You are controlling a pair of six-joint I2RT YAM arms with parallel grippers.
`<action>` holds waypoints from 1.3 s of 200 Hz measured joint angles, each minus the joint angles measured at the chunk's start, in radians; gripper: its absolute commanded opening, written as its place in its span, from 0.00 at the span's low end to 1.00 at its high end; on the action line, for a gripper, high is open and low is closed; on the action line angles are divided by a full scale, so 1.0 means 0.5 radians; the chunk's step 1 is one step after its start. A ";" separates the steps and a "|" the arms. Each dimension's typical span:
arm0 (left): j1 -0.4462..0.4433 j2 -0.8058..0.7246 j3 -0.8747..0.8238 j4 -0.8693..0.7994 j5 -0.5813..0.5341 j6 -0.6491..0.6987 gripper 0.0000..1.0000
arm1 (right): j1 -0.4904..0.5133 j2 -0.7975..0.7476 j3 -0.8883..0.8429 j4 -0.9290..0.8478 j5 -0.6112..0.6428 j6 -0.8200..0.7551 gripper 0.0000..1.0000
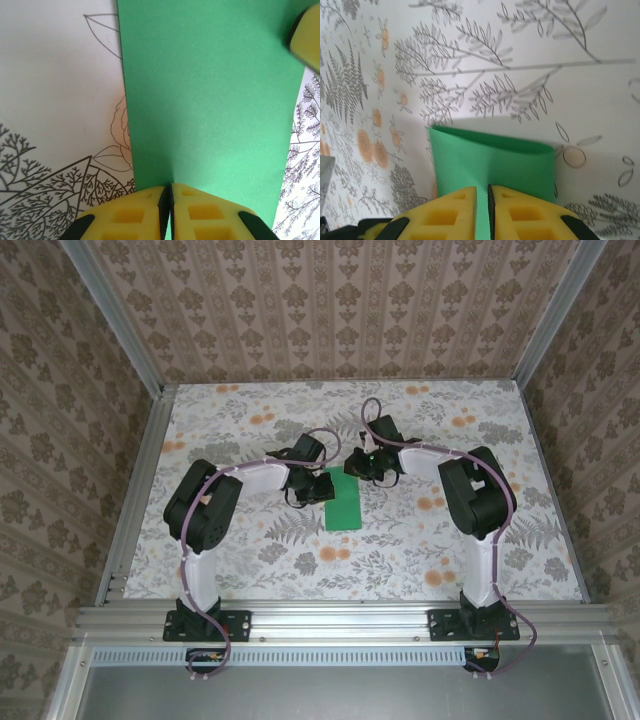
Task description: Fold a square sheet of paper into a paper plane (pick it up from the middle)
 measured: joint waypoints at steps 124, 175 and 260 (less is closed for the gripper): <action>-0.010 0.006 -0.007 0.050 0.000 0.001 0.14 | -0.050 0.119 0.094 -0.017 0.108 0.034 0.17; -0.010 0.006 -0.010 0.056 0.002 0.006 0.14 | -0.155 0.108 0.136 -0.018 0.167 0.018 0.18; -0.011 0.007 0.003 0.037 -0.002 0.016 0.14 | -0.008 -0.339 -0.282 -0.005 -0.105 -0.028 0.17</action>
